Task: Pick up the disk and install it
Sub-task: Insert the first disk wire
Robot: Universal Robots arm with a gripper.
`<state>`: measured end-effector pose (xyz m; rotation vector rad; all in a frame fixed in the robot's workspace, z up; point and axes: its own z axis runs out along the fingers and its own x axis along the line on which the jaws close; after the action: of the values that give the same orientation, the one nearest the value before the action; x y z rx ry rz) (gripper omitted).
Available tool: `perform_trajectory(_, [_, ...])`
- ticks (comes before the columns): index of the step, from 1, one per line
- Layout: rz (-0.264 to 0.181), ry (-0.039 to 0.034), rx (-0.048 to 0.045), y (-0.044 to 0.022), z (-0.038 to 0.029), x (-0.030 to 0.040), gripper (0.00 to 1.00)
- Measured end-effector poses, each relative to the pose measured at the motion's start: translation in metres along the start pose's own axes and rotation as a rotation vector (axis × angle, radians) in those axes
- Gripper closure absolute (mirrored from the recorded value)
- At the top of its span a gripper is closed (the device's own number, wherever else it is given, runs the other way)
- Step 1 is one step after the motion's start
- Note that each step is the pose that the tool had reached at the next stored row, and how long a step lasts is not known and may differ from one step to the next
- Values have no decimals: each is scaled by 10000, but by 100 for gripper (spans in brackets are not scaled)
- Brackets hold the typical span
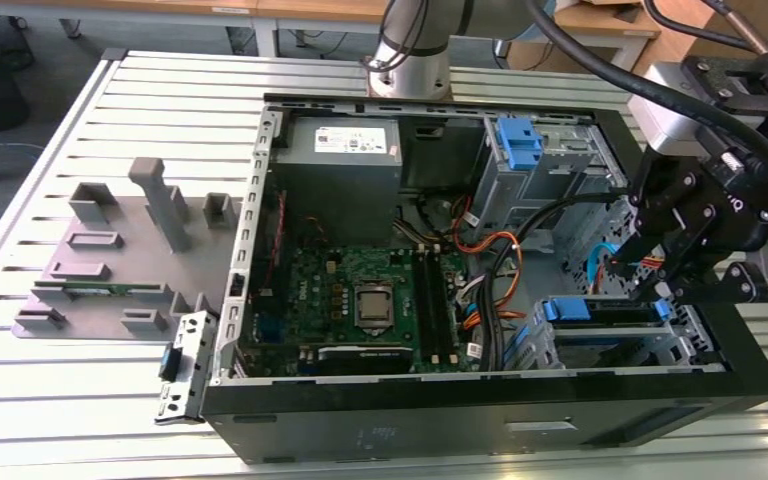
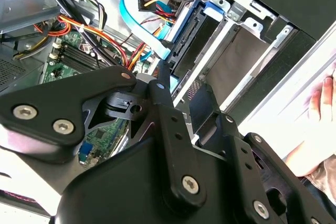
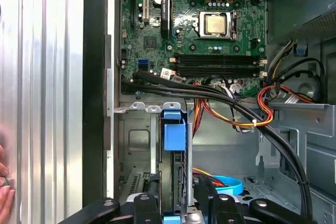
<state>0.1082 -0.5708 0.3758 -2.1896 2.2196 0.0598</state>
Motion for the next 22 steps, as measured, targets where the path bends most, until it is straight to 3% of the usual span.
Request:
perform_trajectory(13, [-2,-1,0,-18,4,0,58])
perform_trajectory(22, [-1,-1,0,-92,13,-1,58])
